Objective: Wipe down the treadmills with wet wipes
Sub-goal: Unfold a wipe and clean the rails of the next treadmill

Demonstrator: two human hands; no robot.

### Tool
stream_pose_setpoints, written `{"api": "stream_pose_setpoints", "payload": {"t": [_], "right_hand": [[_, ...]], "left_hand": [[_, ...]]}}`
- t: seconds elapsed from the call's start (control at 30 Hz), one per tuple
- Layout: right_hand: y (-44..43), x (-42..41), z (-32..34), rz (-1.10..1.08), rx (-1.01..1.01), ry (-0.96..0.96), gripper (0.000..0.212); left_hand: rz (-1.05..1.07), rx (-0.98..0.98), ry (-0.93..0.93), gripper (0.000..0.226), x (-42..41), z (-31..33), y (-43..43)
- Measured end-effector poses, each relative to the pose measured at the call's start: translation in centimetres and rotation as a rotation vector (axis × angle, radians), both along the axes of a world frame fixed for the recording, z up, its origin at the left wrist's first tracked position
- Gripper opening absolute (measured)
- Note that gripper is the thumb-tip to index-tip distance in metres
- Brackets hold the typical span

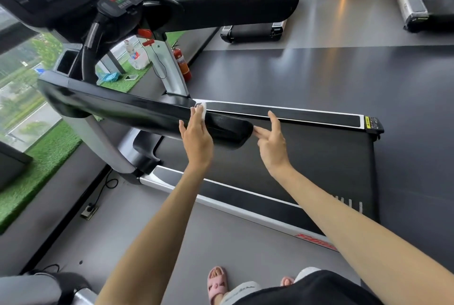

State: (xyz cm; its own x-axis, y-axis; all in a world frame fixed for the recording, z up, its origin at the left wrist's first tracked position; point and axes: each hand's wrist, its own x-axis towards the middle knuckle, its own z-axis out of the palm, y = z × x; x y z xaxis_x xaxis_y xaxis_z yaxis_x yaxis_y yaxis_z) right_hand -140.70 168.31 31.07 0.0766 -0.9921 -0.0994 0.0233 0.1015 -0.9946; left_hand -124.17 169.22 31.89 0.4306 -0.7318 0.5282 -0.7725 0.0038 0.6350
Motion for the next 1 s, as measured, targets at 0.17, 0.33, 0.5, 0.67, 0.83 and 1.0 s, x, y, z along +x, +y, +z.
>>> {"api": "stream_pose_setpoints", "payload": {"t": [0.17,0.33,0.5,0.67,0.83,1.0], "right_hand": [[-0.5,-0.4,-0.2,0.008,0.005,0.028,0.076],[-0.3,-1.9,-0.6,-0.058,0.022,0.078,0.066],[-0.5,-2.0,-0.3,-0.031,0.049,0.102,0.072],[-0.1,-1.1,0.5,0.072,0.013,0.073,0.075],[-0.4,-1.5,-0.1,0.026,0.066,0.118,0.07],[0.2,-0.9,-0.5,0.039,0.129,0.105,0.064]], "left_hand": [[-0.235,0.004,-0.214,0.047,-5.8,-3.0,0.6],[-0.435,-0.095,-0.362,0.036,-7.4,-6.1,3.8],[-0.049,-0.12,-0.136,0.04,-2.2,-1.2,0.8],[-0.101,0.044,-0.155,0.047,-3.8,-2.7,-0.3],[-0.281,-0.012,-0.506,0.052,-4.5,-4.2,0.9],[-0.361,-0.019,-0.837,0.047,-2.7,-2.8,0.4]]}}
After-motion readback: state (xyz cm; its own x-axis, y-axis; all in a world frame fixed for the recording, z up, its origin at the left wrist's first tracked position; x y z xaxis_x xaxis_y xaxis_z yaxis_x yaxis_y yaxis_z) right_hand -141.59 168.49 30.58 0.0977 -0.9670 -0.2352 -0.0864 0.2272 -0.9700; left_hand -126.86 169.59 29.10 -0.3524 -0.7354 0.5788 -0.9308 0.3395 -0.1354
